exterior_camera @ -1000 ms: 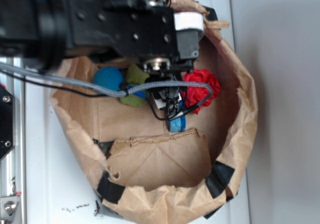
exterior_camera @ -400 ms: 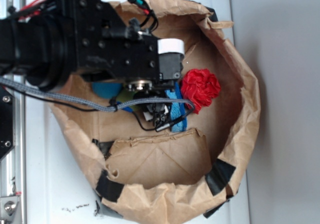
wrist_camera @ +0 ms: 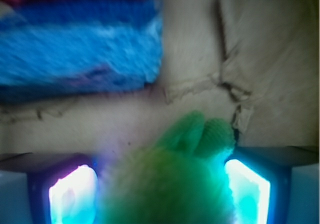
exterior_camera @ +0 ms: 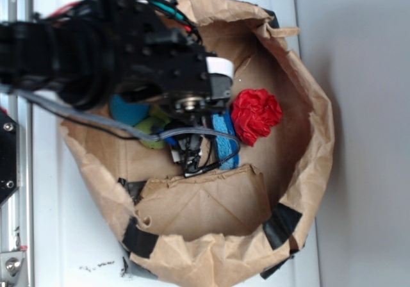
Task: Grab the green animal.
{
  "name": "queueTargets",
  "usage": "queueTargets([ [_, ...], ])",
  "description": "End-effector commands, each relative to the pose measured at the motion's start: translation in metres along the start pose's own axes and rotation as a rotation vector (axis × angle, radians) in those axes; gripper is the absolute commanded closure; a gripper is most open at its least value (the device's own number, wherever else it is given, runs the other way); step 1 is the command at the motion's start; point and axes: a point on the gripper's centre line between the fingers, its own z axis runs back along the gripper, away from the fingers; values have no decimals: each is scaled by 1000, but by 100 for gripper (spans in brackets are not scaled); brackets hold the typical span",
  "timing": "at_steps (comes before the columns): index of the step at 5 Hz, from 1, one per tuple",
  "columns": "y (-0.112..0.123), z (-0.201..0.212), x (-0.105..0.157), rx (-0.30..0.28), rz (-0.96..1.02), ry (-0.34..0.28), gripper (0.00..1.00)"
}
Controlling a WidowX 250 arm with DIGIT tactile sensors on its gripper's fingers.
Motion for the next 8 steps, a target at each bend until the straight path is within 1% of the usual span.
queueTargets([
  [1,22,-3,5,49,47,-49,100],
  [2,20,12,10,23,70,-90,100],
  [3,18,27,15,-4,91,-100,100],
  [4,18,58,8,-57,74,-125,100],
  [5,23,92,-3,-122,38,-133,100],
  [6,28,115,-12,-144,0,-173,100],
  [7,29,120,-14,-129,-34,-178,100],
  [8,28,113,-14,-95,-56,-188,100],
])
